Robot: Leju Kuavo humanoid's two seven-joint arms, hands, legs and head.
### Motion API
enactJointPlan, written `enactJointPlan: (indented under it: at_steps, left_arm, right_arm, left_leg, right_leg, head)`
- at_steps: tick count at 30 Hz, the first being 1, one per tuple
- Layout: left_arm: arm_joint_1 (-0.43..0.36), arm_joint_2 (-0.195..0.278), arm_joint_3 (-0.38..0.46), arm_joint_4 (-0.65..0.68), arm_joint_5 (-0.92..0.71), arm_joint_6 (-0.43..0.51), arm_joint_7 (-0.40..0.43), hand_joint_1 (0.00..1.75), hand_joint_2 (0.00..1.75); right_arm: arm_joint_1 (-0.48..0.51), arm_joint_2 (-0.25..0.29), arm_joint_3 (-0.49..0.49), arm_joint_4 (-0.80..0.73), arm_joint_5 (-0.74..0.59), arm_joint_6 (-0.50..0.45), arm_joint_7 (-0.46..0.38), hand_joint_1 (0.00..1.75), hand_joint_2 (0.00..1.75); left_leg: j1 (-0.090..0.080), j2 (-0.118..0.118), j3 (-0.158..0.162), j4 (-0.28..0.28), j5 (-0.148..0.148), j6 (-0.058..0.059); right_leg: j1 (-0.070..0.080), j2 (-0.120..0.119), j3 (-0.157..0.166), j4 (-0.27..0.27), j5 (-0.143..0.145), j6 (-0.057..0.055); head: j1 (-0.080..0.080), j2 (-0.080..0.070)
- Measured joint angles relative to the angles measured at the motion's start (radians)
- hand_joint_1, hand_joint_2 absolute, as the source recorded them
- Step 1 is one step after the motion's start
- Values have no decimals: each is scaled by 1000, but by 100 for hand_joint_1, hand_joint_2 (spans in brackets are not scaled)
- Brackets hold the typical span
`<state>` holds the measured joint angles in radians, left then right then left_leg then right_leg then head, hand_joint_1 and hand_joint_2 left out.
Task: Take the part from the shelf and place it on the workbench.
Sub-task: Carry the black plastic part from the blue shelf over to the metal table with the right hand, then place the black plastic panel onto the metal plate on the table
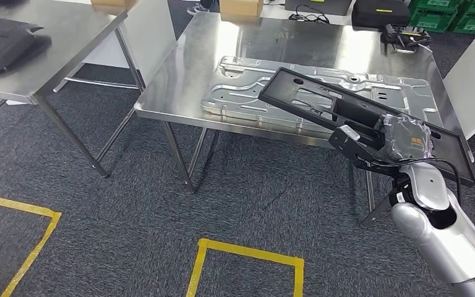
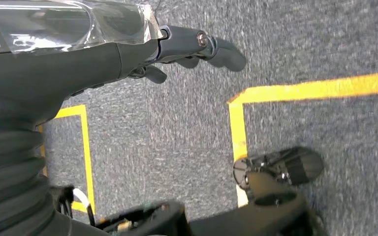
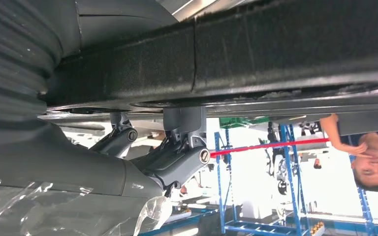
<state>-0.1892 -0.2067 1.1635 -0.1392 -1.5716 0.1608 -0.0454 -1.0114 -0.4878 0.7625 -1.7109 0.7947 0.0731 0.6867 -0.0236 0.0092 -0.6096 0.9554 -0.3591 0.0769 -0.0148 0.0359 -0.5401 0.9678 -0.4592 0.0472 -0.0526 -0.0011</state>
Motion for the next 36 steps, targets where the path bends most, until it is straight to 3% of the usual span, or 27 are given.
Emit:
enactJointPlan:
  at_steps: [2,5,6,7,8,10,12,15,17,18,20,21,22,23,24,26,27,28,30,32,34,36]
  left_arm:
    - [-2,-1,0,0,0,0,0,0,175]
    - [-5,-2,0,0,0,-1,0,0,175]
    - [-3,-2,0,0,1,-1,0,0,175]
    - [-1,-2,0,0,1,-2,0,0,175]
    - [0,-2,0,0,1,-2,0,0,175]
    - [1,-2,0,0,1,-2,0,0,175]
    - [-2,0,0,0,2,-2,0,0,175]
    - [-3,0,0,0,3,-1,0,0,175]
    - [-3,0,0,0,3,-1,0,0,175]
    - [-3,0,0,0,4,-1,0,0,175]
    - [-2,0,0,0,4,-1,0,0,175]
    - [-1,0,0,0,3,-1,0,0,175]
    - [-1,0,0,0,3,-1,0,0,175]
    - [0,0,0,0,3,-1,0,0,175]
    - [0,0,0,0,3,-1,0,0,175]
    - [0,1,0,0,2,-1,0,0,175]
    - [0,1,0,0,2,-1,0,0,175]
    - [0,1,0,0,1,-1,0,0,175]
    - [-1,-2,1,0,0,-1,0,0,175]
    - [-3,-2,1,0,0,0,-1,0,175]
    - [-5,-2,1,0,0,0,-1,0,175]
    - [-4,-3,1,0,0,0,-1,0,175]
  right_arm:
    - [-2,0,0,0,1,0,0,175,175]
    - [-1,0,4,1,2,-1,0,175,175]
    - [1,0,7,1,2,-1,0,175,175]
    - [3,0,10,1,2,-1,0,175,175]
    - [5,0,12,1,2,-1,0,175,175]
    - [5,0,14,2,2,-1,0,175,175]
    - [2,0,15,3,2,-2,0,175,175]
    - [0,0,18,6,1,-2,0,175,175]
    - [-4,1,19,6,1,-2,0,175,175]
    - [-6,1,19,6,2,-2,0,175,175]
    - [-9,2,21,6,1,-2,0,175,175]
    - [-8,3,23,6,1,-2,0,175,175]
    - [-8,3,24,6,0,-2,0,175,175]
    - [-8,4,25,6,0,-2,0,175,175]
    - [-9,4,26,6,-1,-2,0,175,175]
    - [-11,4,25,6,-2,-4,0,175,175]
    - [-12,3,25,7,-3,-4,0,175,175]
    - [-12,3,25,7,-6,-5,0,175,175]
    - [-13,2,25,8,-10,-7,0,175,175]
    - [-12,3,24,9,-11,-10,0,175,175]
    - [-12,2,23,10,-12,-13,0,175,175]
    - [-8,2,24,11,-13,-15,0,175,175]
  left_leg:
    - [5,2,13,-9,-2,4]
    - [9,1,29,-11,-14,10]
    - [11,0,34,-11,-20,9]
    - [13,-1,41,-10,-26,6]
    - [16,-1,50,-10,-33,2]
    - [21,-2,67,-4,-52,-13]
    - [19,-2,74,4,-72,-27]
    - [18,-1,76,8,-85,-34]
    - [22,-1,56,52,-107,-42]
    - [24,-2,27,108,-130,-46]
    - [24,-2,-59,257,-178,-50]
    - [23,-2,-99,314,-187,-48]
    - [21,-3,-121,332,-177,-43]
    - [18,-3,-124,311,-148,-34]
    - [12,-5,-107,249,-101,-20]
    - [-2,-7,-51,99,-17,14]
    - [-8,-6,-28,45,2,20]
    - [-12,-3,-15,19,5,18]
    - [-13,1,-2,5,-2,3]
    - [-8,2,11,-5,-5,5]
    - [-1,3,25,-12,-11,10]
    - [7,2,35,-12,-21,10]
  right_leg:
    - [-1,-10,-18,48,-26,9]
    - [-5,-22,-127,245,-98,22]
    - [-7,-23,-160,289,-102,26]
    - [-10,-24,-175,296,-84,30]
    - [-13,-27,-169,260,-48,34]
    - [-21,-36,-116,119,39,49]
    - [-25,-37,-76,26,72,45]
    - [-23,-29,-72,17,58,16]
    - [-22,-27,-68,18,52,4]
    - [-22,-26,-64,17,49,-2]
    - [-18,-23,-57,17,41,-11]
    - [-15,-21,-53,17,36,-14]
    - [-11,-19,-46,17,31,-17]
    - [-6,-17,-38,17,25,-18]
    - [-1,-16,-27,17,18,-19]
    - [6,-12,-9,15,4,-21]
    - [7,-10,-5,15,-3,-22]
    - [7,-7,-4,14,-8,-22]
    - [6,-4,-1,14,-16,-17]
    - [4,-10,-7,43,-33,-6]
    - [3,-18,-60,149,-78,5]
    - [-2,-20,-143,282,-116,15]
  head:
    - [0,0]
    - [1,0]
    - [1,0]
    - [1,0]
    - [1,0]
    - [1,0]
    - [1,0]
    - [0,0]
    - [0,0]
    - [0,0]
    - [0,0]
    - [0,0]
    - [0,0]
    - [0,0]
    - [0,0]
    - [0,0]
    - [1,0]
    - [1,0]
    - [1,0]
    - [1,0]
    - [1,0]
    - [2,0]
